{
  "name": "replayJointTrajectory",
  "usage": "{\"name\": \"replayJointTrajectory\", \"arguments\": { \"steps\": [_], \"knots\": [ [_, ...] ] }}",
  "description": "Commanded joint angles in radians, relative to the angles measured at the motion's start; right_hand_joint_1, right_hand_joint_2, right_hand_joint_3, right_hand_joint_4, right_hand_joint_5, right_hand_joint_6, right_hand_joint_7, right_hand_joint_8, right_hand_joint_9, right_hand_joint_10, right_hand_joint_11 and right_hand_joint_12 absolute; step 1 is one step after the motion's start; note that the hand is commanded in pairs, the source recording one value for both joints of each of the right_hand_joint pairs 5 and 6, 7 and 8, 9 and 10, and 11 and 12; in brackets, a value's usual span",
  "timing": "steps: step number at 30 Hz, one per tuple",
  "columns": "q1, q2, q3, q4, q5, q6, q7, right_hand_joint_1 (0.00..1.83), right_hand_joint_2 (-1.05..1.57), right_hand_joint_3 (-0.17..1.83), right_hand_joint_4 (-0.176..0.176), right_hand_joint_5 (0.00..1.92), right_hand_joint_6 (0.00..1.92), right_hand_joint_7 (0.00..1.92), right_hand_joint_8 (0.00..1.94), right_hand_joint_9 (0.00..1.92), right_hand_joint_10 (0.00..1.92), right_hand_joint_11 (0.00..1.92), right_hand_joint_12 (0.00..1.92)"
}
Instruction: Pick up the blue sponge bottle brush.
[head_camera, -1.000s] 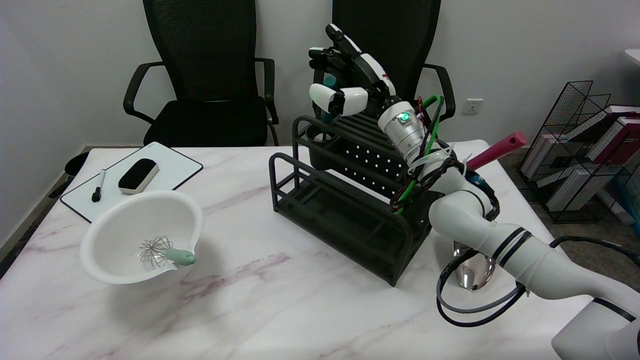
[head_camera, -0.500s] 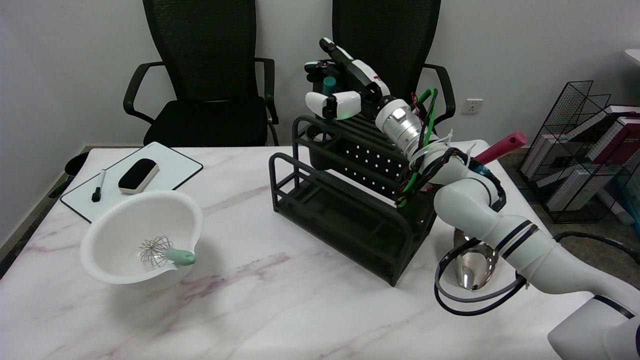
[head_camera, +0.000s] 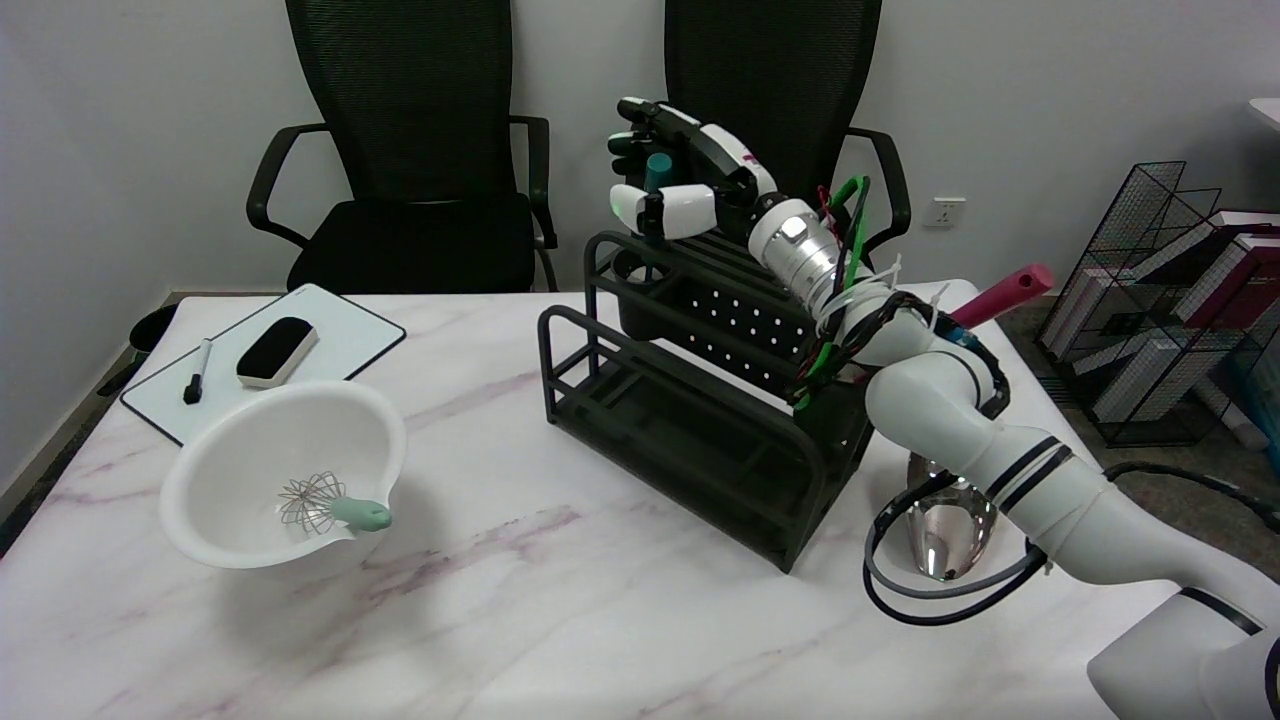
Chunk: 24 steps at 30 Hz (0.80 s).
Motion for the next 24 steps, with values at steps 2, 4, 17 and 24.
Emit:
{"name": "replayJointTrajectory", "arguments": {
  "steps": [2, 4, 17, 24],
  "knots": [
    [-0.006, -0.016, -0.032, -0.019, 0.011, 0.019, -0.004, 1.13, 0.28, 1.31, 0.000, 0.25, 0.25, 0.46, 0.46, 0.51, 0.51, 0.36, 0.36],
    [-0.008, -0.017, -0.036, -0.019, 0.011, 0.024, -0.004, 1.13, 0.29, 1.30, 0.000, 0.27, 0.27, 0.46, 0.46, 0.51, 0.51, 0.37, 0.37],
    [-0.011, -0.051, -0.046, -0.069, 0.011, 0.130, -0.006, 1.16, 0.51, 1.23, 0.000, 0.57, 0.57, 0.55, 0.55, 0.67, 0.67, 0.79, 0.79],
    [-0.011, -0.071, -0.047, -0.106, 0.011, 0.224, -0.011, 1.16, 0.52, 1.23, 0.000, 0.63, 0.63, 0.60, 0.60, 0.72, 0.72, 0.83, 0.83]
  ]
}}
